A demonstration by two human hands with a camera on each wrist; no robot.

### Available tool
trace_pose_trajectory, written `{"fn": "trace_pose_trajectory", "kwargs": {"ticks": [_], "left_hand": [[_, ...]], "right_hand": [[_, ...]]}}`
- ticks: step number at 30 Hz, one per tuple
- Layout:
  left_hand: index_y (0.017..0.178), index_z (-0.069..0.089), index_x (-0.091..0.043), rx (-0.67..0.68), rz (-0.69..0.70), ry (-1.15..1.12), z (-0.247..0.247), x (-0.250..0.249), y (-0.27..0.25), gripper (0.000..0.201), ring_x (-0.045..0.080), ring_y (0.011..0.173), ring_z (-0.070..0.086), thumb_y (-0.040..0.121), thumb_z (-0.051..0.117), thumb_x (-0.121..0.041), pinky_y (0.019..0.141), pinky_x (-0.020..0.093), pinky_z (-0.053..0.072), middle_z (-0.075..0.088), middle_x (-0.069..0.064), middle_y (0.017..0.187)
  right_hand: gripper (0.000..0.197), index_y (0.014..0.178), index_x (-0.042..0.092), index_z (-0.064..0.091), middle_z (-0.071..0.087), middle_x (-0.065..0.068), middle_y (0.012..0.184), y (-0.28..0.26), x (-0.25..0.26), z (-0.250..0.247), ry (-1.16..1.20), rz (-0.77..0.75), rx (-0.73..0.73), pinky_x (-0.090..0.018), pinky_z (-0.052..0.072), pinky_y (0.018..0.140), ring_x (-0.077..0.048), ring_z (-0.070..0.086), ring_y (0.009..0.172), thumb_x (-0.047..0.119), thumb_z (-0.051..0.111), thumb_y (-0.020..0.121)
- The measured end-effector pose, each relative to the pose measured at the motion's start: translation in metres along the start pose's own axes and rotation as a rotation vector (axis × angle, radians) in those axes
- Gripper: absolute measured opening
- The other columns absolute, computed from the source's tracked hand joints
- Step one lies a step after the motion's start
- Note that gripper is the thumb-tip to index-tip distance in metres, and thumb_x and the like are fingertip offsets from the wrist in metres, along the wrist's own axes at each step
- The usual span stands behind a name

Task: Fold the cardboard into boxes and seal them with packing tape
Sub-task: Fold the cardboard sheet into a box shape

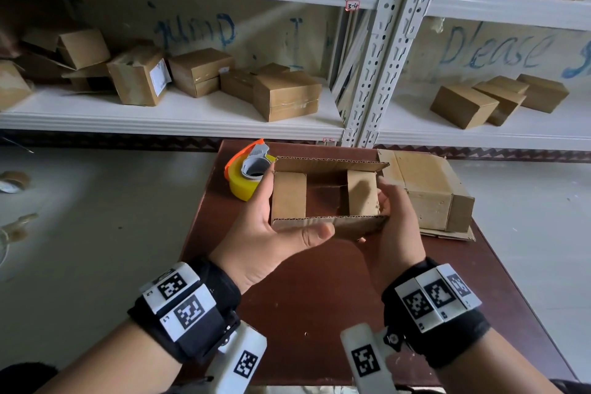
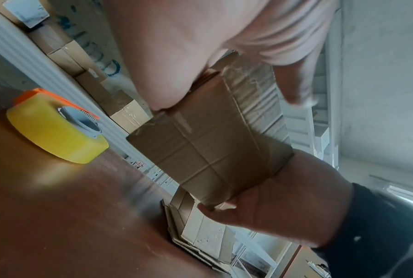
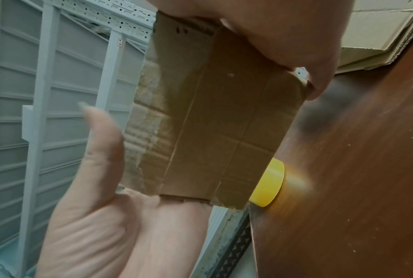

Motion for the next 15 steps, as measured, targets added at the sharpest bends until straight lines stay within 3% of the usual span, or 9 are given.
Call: {"fn": "trace_pose_trajectory", "kwargs": {"ticks": [2,4,6,8,10,11,13,14,15], "left_hand": [[0.162,0.024,-0.023,-0.001,0.008,0.031,0.002,-0.002,-0.001,0.107,-0.005,0.137,0.048,0.077,0.089,-0.014,0.116,0.02,0.037,0.055,-0.024,0.147],[0.161,0.026,-0.023,-0.007,0.01,0.059,0.0,0.0,0.0,0.1,-0.004,0.133,0.053,0.081,0.084,-0.008,0.114,0.021,0.04,0.059,-0.024,0.142],[0.16,0.027,-0.025,-0.027,0.002,0.06,-0.003,0.002,0.001,0.098,-0.013,0.129,0.051,0.081,0.084,-0.012,0.107,0.009,0.039,0.059,-0.034,0.136],[0.159,0.026,-0.029,-0.051,0.0,0.064,-0.005,0.002,0.001,0.1,-0.023,0.125,0.047,0.08,0.086,-0.019,0.1,0.0,0.035,0.055,-0.044,0.132],[0.155,0.028,-0.036,-0.062,-0.034,0.077,-0.007,0.005,0.003,0.098,-0.025,0.123,0.046,0.078,0.088,-0.025,0.104,0.003,0.035,0.054,-0.048,0.129],[0.157,0.029,-0.036,-0.066,-0.048,0.07,-0.009,0.009,0.004,0.101,-0.02,0.128,0.046,0.077,0.09,-0.03,0.112,0.011,0.036,0.054,-0.042,0.135],[0.156,0.032,-0.036,-0.081,-0.043,0.069,-0.012,0.01,0.006,0.1,-0.018,0.13,0.046,0.076,0.092,-0.033,0.116,0.016,0.034,0.054,-0.039,0.138],[0.154,0.033,-0.037,-0.095,-0.041,0.066,-0.013,0.009,0.006,0.096,-0.023,0.126,0.045,0.077,0.091,-0.031,0.113,0.012,0.034,0.054,-0.042,0.135],[0.156,0.032,-0.036,-0.107,-0.04,0.053,-0.014,0.009,0.008,0.098,-0.026,0.125,0.044,0.078,0.09,-0.03,0.111,0.01,0.033,0.053,-0.041,0.135]], "right_hand": [[0.041,0.108,0.014,0.068,0.068,-0.002,0.085,0.0,-0.001,-0.001,-0.007,0.007,-0.02,-0.042,0.048,0.085,-0.024,0.063,0.086,0.052,0.052,0.1],[0.047,0.108,0.015,0.069,0.074,-0.005,0.091,-0.001,-0.002,0.0,-0.035,0.024,-0.024,-0.039,0.052,0.084,-0.023,0.07,0.088,0.056,0.05,0.1],[0.041,0.105,0.023,0.069,0.08,0.0,0.09,-0.004,-0.004,0.003,-0.048,0.038,-0.004,-0.038,0.056,0.083,-0.019,0.076,0.089,0.056,0.047,0.102],[0.039,0.107,0.026,0.069,0.081,-0.001,0.098,-0.005,-0.003,0.006,-0.071,0.031,0.015,-0.043,0.056,0.093,-0.02,0.076,0.098,0.057,0.046,0.103],[0.041,0.099,0.024,0.068,0.081,0.0,0.086,-0.007,-0.002,0.007,-0.088,0.029,0.01,-0.045,0.055,0.095,-0.018,0.077,0.091,0.056,0.043,0.104],[0.044,0.097,0.021,0.066,0.08,0.0,0.078,-0.009,-0.001,0.008,-0.095,0.031,0.012,-0.043,0.056,0.092,-0.016,0.077,0.083,0.057,0.041,0.105],[0.057,0.107,0.012,0.068,0.08,-0.005,0.086,-0.014,0.002,0.012,-0.122,0.035,0.034,-0.044,0.055,0.094,-0.015,0.077,0.083,0.062,0.04,0.103],[0.065,0.103,0.008,0.073,0.081,-0.008,0.09,-0.015,0.003,0.014,-0.127,0.035,0.04,-0.045,0.055,0.096,-0.015,0.078,0.084,0.063,0.039,0.103],[0.075,0.081,0.004,0.079,0.08,-0.008,0.082,-0.016,0.004,0.015,-0.132,0.032,0.049,-0.044,0.056,0.093,-0.014,0.078,0.077,0.06,0.035,0.105]]}}
Point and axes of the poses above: each hand's wrist, its own y-axis towards the middle knuckle, its own z-axis out of the palm, x = y × z, the point moved 8 cm from there along y, towards the middle knuckle
